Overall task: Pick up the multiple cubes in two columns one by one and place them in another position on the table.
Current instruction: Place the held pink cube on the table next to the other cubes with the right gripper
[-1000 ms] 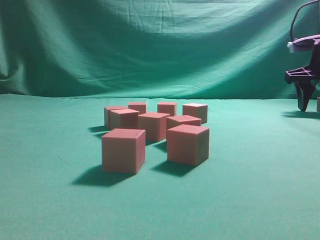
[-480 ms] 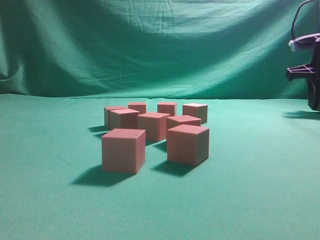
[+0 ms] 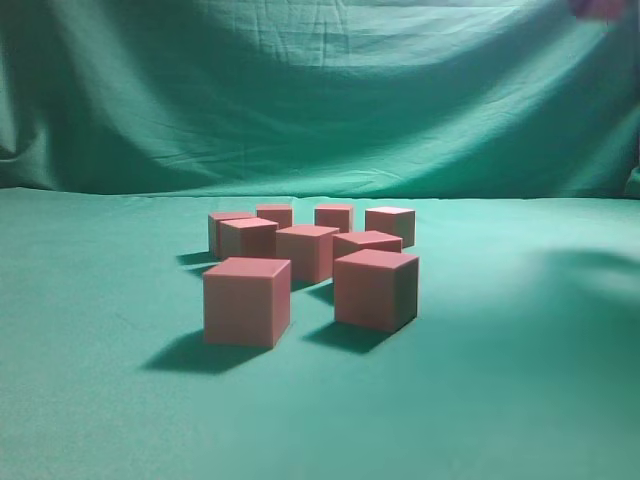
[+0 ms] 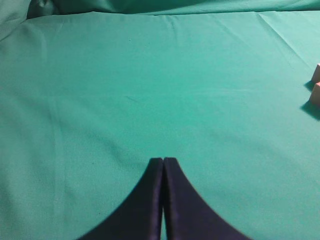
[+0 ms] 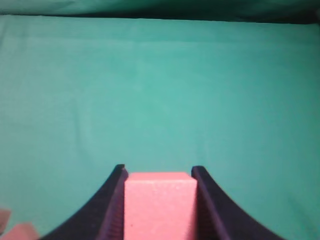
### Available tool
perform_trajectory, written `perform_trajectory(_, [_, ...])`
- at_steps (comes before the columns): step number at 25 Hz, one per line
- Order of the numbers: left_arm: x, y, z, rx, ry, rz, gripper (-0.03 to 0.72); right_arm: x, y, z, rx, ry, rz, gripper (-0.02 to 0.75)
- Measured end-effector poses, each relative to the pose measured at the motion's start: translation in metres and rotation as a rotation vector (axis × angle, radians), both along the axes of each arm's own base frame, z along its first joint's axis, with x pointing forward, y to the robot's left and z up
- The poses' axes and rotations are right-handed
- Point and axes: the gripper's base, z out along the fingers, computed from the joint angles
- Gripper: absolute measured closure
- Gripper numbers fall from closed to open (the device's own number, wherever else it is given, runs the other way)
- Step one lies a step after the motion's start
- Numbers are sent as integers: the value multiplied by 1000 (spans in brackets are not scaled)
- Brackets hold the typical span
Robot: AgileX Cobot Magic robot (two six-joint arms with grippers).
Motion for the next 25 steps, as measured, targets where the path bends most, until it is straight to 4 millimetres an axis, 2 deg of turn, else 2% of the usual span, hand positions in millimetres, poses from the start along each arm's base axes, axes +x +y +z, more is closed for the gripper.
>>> perform_trajectory(4, [0, 0, 0, 0, 0, 0, 688, -41, 40, 35, 11, 34, 123, 489])
perform_trajectory(8, [0, 0, 0, 0, 0, 0, 688, -76, 81, 44, 37, 138, 263, 489])
perform_trajectory(12, [0, 0, 0, 0, 0, 0, 688, -105, 132, 43, 43, 213, 435, 489])
perform_trajectory(19, [0, 0, 0, 0, 0, 0, 688, -174, 226, 38, 14, 238, 770, 489])
perform_trajectory(22, [0, 0, 0, 0, 0, 0, 688, -200, 259, 26, -10, 266, 884, 489])
perform_trajectory(25, [0, 0, 0, 0, 0, 0, 688, -219, 290, 3, -61, 319, 970, 489])
